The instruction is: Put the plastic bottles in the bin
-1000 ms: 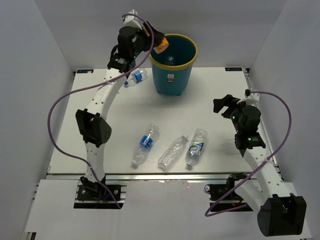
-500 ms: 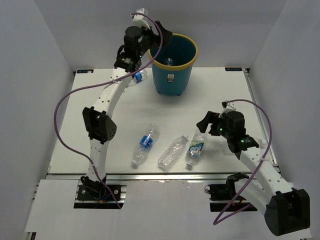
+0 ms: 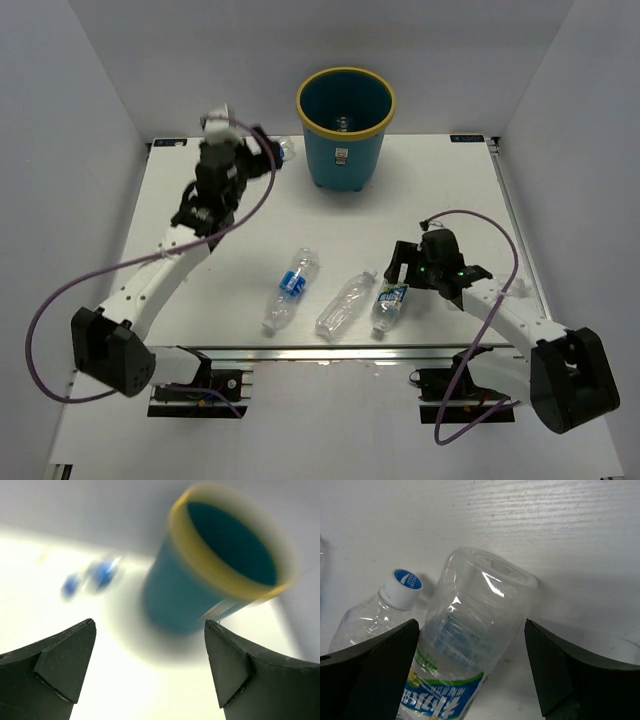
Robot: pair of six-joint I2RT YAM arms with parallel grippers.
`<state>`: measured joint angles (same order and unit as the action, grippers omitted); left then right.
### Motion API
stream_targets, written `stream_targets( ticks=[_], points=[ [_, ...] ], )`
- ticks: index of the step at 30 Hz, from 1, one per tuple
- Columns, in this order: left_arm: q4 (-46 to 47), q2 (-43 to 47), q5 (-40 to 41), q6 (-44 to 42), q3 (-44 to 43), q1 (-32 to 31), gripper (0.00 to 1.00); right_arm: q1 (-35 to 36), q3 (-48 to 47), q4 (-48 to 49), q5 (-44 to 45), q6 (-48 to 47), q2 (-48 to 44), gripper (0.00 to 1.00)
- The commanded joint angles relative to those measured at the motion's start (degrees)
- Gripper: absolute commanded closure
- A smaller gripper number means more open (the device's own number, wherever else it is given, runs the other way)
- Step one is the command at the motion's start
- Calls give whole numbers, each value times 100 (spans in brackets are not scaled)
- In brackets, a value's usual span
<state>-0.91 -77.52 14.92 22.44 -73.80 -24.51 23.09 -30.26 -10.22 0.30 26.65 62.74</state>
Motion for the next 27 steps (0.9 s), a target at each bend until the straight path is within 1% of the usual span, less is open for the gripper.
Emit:
stream_targets(
  ticks=[1,2,4,7,8,10,11,13,14,16,17,19,20,22,23,24,25,26,27],
  points=[
    [21,419,968,576,1568,8,2,108,-23,169,303,243,465,11],
    [-136,491,995,847,1962,17,2,117,-41,161,400,279,554,11],
    [-243,518,769,964,2228,25,2,125,-67,178,559,366,773,11],
    [-480,317,338,1008,2414,25,2,125,-76,239,524,525,959,20],
    [-698,168,336,1000,2388,25,2,117,-59,266,507,551,951,27],
    [-823,79,450,991,2274,25,2,125,-111,231,673,569,828,37],
    [-849,79,485,982,2256,25,2,125,-155,187,743,543,749,46],
    [-771,157,495,964,2317,25,2,117,-322,4,988,446,512,53],
    [-658,210,390,938,2361,25,2,117,-557,-33,1068,350,415,58],
    [-586,368,267,903,2475,25,2,117,-874,-68,1348,95,178,59],
    [-569,421,205,885,2502,25,2,117,-1259,-33,1411,-45,108,62],
    [-560,544,169,859,2589,25,2,117,-1709,124,1421,-379,-34,63],
    [-516,588,126,833,2625,25,2,117,-2172,456,1342,-520,-34,63],
    [-481,615,38,789,2669,25,2,117,-2649,896,1027,-940,106,63],
    [-428,597,-76,797,2686,25,2,117,-3113,1403,956,-1056,203,64],
    [-384,580,-199,797,2695,25,2,117,-3335,1696,824,-1188,456,65],
    [-332,475,-348,771,2695,25,2,117,-3529,2029,579,-1537,598,68],
    [-235,413,-636,701,2687,25,2,117,-3774,2937,438,-1662,886,68],
    [-208,352,-735,675,2661,25,2,125,-3916,3390,341,-1829,1080,68]
  ],
)
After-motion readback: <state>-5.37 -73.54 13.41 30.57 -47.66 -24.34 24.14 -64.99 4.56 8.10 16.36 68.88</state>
